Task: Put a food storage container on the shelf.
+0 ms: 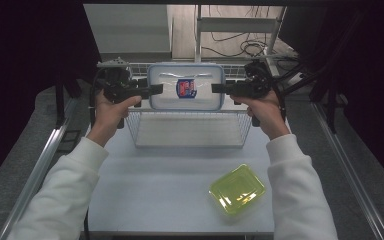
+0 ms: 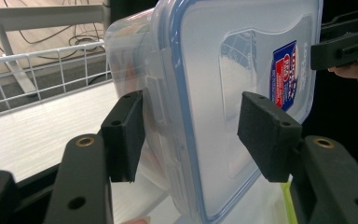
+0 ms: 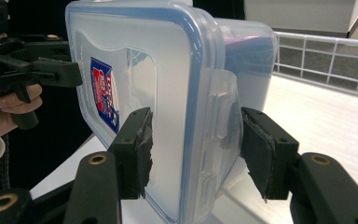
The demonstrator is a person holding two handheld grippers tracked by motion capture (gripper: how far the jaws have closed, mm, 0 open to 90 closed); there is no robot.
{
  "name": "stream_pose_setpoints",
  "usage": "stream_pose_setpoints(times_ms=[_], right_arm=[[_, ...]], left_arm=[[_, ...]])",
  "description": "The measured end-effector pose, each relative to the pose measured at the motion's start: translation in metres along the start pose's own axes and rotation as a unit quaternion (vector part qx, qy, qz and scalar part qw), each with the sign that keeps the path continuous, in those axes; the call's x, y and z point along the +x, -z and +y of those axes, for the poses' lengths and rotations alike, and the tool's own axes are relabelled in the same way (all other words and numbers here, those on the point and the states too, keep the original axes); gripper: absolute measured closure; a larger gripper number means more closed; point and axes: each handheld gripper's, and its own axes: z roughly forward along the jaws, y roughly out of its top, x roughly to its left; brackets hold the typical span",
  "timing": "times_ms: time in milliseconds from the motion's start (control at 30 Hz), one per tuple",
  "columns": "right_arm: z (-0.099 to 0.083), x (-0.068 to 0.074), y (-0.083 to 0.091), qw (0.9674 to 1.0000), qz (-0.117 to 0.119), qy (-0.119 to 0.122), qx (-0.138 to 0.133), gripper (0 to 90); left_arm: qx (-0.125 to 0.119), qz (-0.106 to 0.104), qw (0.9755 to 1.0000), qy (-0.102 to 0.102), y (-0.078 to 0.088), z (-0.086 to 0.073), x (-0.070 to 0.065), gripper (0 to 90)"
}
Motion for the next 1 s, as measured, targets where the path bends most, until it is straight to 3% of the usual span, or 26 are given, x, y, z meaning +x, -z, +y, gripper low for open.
stream_pose_setpoints(times_ms=[367, 467, 567, 733, 1000], right_arm=[[0.005, -0.026, -0.012, 0.9996, 0.01, -0.026, 0.01, 45.9], [0.006, -0.038, -0.015, 0.9985, 0.02, -0.051, 0.009, 46.2], [0.007, -0.041, -0.016, 0.9978, 0.022, -0.061, 0.008, 46.2], [0.01, -0.046, -0.02, 0.9962, 0.02, -0.085, 0.009, 44.8], [0.011, -0.052, -0.028, 0.9928, 0.017, -0.119, 0.002, 41.9]], left_arm=[[0.011, -0.002, 0.9996, 0.026, -0.02, 0.005, 0.011, 42.1], [0.015, -0.003, 0.9991, 0.04, -0.024, 0.01, 0.014, 41.9], [0.022, -0.008, 0.9981, 0.056, -0.027, 0.014, 0.019, 41.9], [0.014, -0.016, 0.9958, 0.089, -0.033, 0.015, 0.028, 41.5], [0.024, -0.01, 0.9936, 0.11, -0.041, 0.018, 0.033, 37.7]])
